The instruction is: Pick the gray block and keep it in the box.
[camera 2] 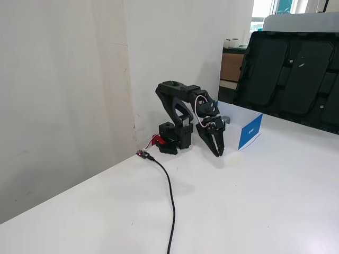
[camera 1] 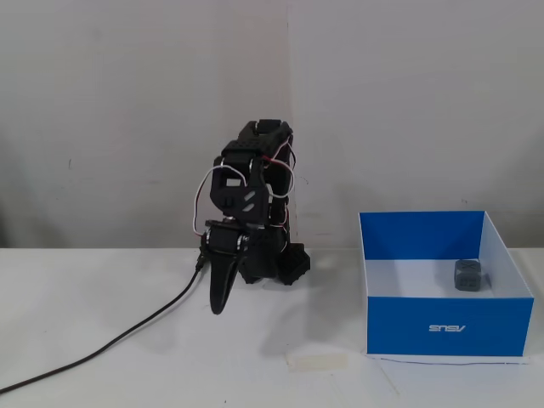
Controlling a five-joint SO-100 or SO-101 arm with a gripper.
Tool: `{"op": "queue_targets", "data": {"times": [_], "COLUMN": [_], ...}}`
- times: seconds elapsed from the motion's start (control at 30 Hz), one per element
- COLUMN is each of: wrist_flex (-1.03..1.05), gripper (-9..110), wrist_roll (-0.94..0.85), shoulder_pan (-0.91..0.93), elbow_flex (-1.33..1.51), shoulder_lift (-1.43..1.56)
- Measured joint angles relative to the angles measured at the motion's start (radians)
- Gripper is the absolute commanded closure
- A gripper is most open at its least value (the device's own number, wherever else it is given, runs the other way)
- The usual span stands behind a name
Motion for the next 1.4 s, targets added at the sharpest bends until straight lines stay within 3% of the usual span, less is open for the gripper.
{"op": "queue_targets", "data": {"times": [0.47, 0.83, 1.4], "wrist_flex": [-0.051, 0.092, 0.204], "gripper": [101, 101, 101], "wrist_roll": [0.018, 0.018, 0.018], "shoulder_pan": [-0.002, -0.035, -0.049], "elbow_flex": [0.327, 0.449, 0.508], "shoulder_lift": [0.38, 0.727, 0.839]}}
